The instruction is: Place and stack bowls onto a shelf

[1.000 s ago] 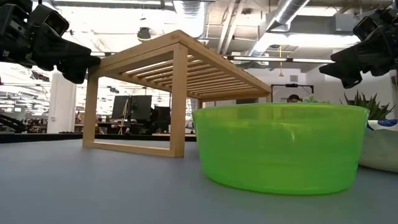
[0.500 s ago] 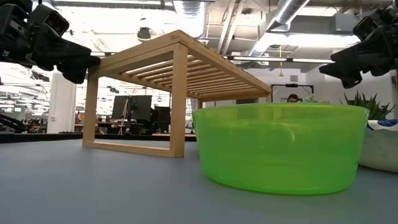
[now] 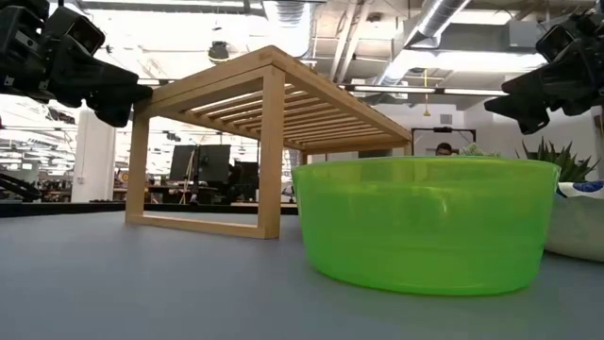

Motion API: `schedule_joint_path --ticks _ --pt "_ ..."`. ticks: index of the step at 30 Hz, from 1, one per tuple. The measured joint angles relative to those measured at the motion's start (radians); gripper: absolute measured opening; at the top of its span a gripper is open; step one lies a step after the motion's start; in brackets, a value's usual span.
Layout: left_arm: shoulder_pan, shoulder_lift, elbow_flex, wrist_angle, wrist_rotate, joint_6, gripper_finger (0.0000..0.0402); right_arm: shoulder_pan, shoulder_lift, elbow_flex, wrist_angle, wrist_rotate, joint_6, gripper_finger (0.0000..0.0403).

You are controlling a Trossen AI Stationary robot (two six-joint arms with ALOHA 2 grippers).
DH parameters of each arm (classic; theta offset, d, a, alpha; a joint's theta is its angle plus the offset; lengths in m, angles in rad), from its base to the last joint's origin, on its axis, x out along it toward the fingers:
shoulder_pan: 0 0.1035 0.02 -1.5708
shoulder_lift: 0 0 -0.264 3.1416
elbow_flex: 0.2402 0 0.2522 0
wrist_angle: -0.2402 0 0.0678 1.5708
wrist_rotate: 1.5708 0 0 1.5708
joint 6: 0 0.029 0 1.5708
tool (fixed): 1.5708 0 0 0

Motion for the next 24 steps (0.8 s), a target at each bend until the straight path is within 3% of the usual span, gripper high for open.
schedule_joint_path --ticks 7,17,24 --pt "-0.001 0.0 0.0 0.001 -0.014 -0.056 0.0138 0.0 0.0 0.0 0.0 0.0 0.0 0.0237" --pt "0.0 0.0 0.0 0.0 0.004 -0.393 0.0138 0.0 0.0 0.0 0.0 0.001 -0.003 0.0237" --pt "-0.001 0.0 -0.001 0.013 -0.035 -0.453 0.0138 -0.029 0.0 0.001 0.004 0.141 -0.155 0.0237"
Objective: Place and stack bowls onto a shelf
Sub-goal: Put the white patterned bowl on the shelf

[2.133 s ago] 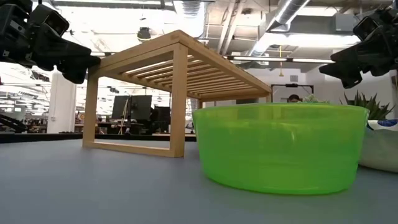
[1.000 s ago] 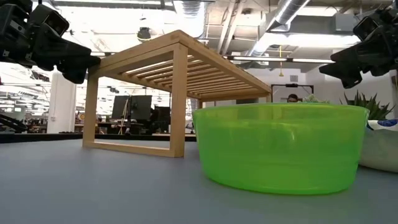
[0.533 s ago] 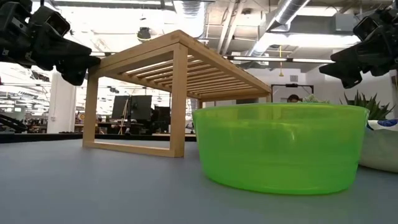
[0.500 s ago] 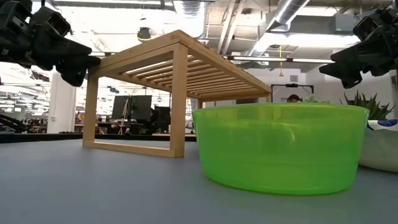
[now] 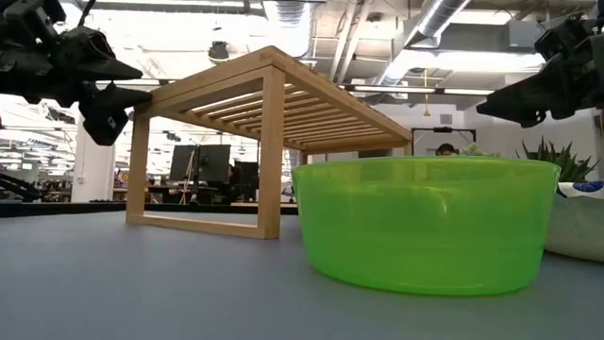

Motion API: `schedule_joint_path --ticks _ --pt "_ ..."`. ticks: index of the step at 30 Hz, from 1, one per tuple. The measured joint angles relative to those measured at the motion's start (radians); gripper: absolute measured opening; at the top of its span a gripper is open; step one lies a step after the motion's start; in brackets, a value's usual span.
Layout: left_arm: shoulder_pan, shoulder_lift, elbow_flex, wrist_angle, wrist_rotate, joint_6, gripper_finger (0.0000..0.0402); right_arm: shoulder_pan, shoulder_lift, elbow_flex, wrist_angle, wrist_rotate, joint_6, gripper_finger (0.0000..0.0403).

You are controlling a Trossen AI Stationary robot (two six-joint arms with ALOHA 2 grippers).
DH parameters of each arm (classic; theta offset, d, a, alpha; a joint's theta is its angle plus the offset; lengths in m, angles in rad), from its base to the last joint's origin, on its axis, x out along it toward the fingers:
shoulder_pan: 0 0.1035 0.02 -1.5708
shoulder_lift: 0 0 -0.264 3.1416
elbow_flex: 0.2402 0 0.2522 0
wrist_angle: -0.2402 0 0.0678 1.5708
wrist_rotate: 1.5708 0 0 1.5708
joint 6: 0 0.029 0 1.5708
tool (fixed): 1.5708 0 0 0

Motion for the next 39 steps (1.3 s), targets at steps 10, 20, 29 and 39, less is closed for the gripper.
schedule_joint_path --ticks 10,20,29,39 --pt "0.001 0.0 -0.001 0.276 -0.166 -0.437 0.0138 -0.006 0.0 -0.001 0.011 -0.004 0.091 0.0237" --pt "0.001 0.0 0.002 0.627 -0.296 -0.3 0.0138 -0.009 0.0 -0.006 0.33 -0.003 0.825 0.0237" --pt "0.001 0.028 0.088 0.645 -0.42 -0.221 0.0138 -0.009 0.001 0.034 0.662 0.005 0.745 0.0237" --pt "0.001 0.247 0.305 0.631 -0.424 0.003 0.016 -0.006 0.205 0.522 0.046 0.035 0.419 0.0237"
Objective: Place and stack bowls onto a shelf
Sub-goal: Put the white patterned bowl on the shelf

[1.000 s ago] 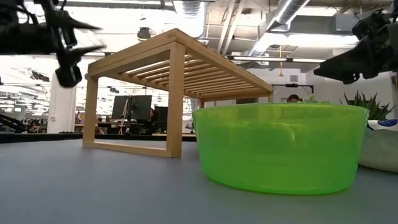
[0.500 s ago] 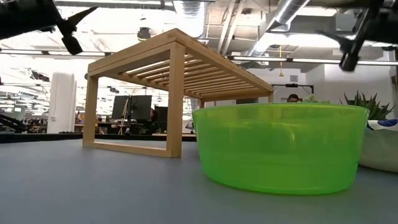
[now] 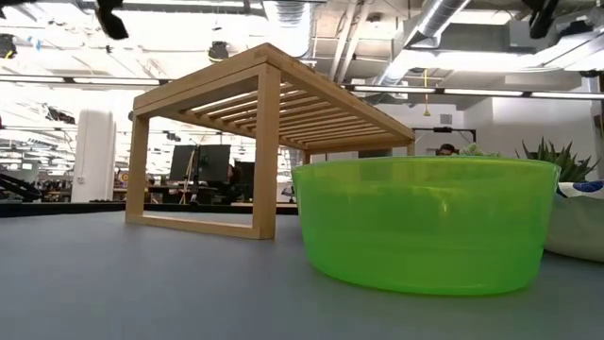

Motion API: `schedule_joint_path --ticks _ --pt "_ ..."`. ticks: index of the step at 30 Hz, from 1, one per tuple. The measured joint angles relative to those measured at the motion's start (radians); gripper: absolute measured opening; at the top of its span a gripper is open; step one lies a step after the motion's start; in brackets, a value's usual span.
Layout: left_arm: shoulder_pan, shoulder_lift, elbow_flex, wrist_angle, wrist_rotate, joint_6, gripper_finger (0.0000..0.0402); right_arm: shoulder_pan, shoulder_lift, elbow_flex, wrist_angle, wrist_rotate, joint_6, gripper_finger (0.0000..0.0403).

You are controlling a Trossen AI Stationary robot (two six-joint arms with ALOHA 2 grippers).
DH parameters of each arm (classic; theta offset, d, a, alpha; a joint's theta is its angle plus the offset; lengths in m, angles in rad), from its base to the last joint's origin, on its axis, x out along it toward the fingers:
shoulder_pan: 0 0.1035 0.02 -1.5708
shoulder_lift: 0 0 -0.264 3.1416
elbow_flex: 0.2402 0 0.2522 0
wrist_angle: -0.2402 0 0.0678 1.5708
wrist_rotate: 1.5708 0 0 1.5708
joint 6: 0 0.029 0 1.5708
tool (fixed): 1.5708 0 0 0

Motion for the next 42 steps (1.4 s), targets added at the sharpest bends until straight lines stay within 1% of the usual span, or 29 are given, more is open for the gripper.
schedule_joint_path --ticks 3,5,7,10,12,14,16,19,24,30,34,36,42 --pt "0.0 0.081 0.069 -0.041 0.047 0.03 0.0187 0.0 0.154 0.162 -0.338 0.004 0.031 0.0237" --pt "0.0 0.136 0.115 -0.089 0.065 0.035 0.0207 0.0 0.263 0.249 -0.555 -0.017 0.055 0.0237" --pt "0.0 0.183 0.158 -0.137 0.085 0.032 0.0228 0.0 0.369 0.324 -0.748 -0.088 0.061 0.0237" --pt "0.0 0.235 0.209 -0.192 0.119 0.031 0.0255 0.0 0.505 0.402 -1.003 -0.23 0.096 0.0237" --pt "0.0 0.26 0.231 -0.218 0.128 0.039 0.0268 0.001 0.59 0.425 -1.129 -0.292 0.112 0.0237" --pt "0.0 0.269 0.239 -0.231 0.129 0.05 0.0276 0.015 0.659 0.425 -1.198 -0.362 0.102 0.0237" --pt "0.0 0.272 0.24 -0.231 0.128 0.058 0.028 0.047 0.711 0.416 -1.228 -0.393 0.083 0.0237" --pt "0.0 0.272 0.241 -0.243 0.128 0.058 0.0281 0.121 0.774 0.39 -1.221 -0.396 0.027 0.0237" --pt "0.0 0.272 0.241 -0.275 0.145 0.057 0.0281 0.268 0.826 0.334 -1.162 -0.316 0.004 0.0237" --pt "0.0 0.272 0.241 -0.314 0.149 0.056 0.0281 0.399 0.828 0.255 -1.067 -0.215 0.08 0.0237" --pt "0.0 0.272 0.241 -0.333 0.147 0.055 0.0281 0.427 0.83 0.203 -1.059 -0.229 0.159 0.0237" --pt "0.0 0.272 0.241 -0.344 0.145 0.055 0.0281 0.426 0.829 0.183 -1.027 -0.242 0.169 0.0238" --pt "0.0 0.272 0.241 -0.356 0.143 0.047 0.0281 0.423 0.84 0.155 -0.927 -0.243 0.1 0.0254"
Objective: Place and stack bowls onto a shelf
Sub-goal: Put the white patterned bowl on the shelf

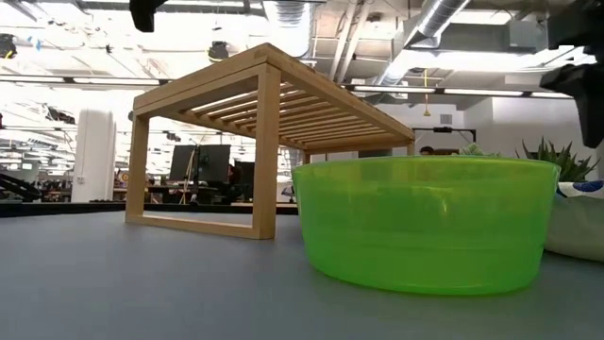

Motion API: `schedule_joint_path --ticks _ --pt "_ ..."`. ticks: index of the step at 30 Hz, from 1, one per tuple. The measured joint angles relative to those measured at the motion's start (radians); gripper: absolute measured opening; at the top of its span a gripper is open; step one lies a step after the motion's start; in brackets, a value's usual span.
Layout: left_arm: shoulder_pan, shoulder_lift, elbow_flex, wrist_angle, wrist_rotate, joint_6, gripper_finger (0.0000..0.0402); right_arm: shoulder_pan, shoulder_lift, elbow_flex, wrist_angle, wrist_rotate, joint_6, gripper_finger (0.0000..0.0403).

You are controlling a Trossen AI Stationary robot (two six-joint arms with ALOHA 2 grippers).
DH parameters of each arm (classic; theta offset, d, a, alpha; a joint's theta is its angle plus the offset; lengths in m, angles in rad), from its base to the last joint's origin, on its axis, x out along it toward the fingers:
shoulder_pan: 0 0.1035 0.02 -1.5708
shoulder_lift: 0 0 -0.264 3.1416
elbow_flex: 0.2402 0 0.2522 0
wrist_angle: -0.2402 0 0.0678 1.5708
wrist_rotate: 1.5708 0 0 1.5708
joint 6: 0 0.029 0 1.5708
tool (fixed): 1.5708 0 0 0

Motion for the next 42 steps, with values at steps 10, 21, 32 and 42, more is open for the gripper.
schedule_joint_path --ticks 10,21,32,42 --pt "0.0 0.0 0.0 -0.005 -0.022 0.0 0.0281 -0.007 0.099 -0.081 0.083 -0.01 -0.104 0.026" --pt "0.0 0.0 0.0 -0.047 -0.052 0.0 0.0281 -0.029 0.199 -0.079 0.096 -0.026 -0.104 0.026" --pt "0.0 0.0 0.0 -0.057 -0.052 -0.007 0.0281 -0.115 0.279 -0.079 0.088 -0.023 -0.104 0.0168" --pt "0.0 0.0 0.0 -0.062 -0.051 -0.015 0.0281 -0.137 0.207 -0.062 0.049 -0.075 -0.078 0.0021"
